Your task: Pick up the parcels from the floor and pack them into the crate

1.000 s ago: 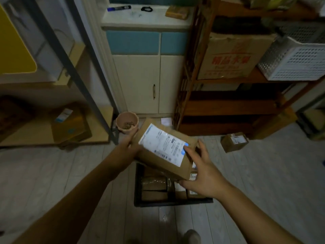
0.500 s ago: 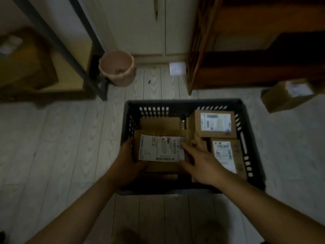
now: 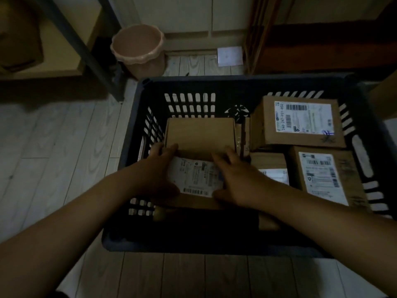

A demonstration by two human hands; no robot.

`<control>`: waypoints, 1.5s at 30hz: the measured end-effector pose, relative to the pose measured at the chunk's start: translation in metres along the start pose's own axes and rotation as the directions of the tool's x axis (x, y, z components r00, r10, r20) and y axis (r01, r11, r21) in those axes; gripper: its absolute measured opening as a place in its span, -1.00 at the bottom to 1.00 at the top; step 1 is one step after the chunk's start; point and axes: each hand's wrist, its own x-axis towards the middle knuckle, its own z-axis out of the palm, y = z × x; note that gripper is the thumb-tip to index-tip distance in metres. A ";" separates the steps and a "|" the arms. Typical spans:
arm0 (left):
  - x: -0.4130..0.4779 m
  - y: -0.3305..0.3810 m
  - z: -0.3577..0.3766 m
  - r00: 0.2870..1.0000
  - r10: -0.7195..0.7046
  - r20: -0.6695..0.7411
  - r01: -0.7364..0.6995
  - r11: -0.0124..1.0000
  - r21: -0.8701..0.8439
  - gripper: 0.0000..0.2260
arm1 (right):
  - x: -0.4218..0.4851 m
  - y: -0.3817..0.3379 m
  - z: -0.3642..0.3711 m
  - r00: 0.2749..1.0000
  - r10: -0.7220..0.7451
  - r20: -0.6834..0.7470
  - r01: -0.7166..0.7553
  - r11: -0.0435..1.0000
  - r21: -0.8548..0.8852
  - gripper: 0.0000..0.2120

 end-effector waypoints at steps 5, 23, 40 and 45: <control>-0.002 0.008 0.026 0.994 0.049 0.099 -0.060 0.992 0.112 0.05 | -0.010 -0.002 0.025 0.997 0.006 0.083 -0.003 0.999 -0.042 -0.03; 0.011 -0.011 0.034 0.977 0.163 0.135 -0.207 0.866 0.456 0.01 | -0.004 -0.001 0.018 0.989 -0.024 0.145 0.059 0.968 -0.244 0.00; -0.315 0.160 -0.227 0.974 0.158 -0.161 -0.173 0.981 -0.087 -0.32 | -0.298 -0.187 -0.284 0.960 0.253 -0.121 -0.203 0.926 0.319 -0.43; -0.392 0.211 -0.300 0.966 0.125 -0.224 -0.137 0.990 -0.040 -0.27 | -0.375 -0.229 -0.372 0.933 0.239 -0.269 -0.183 0.959 0.219 -0.36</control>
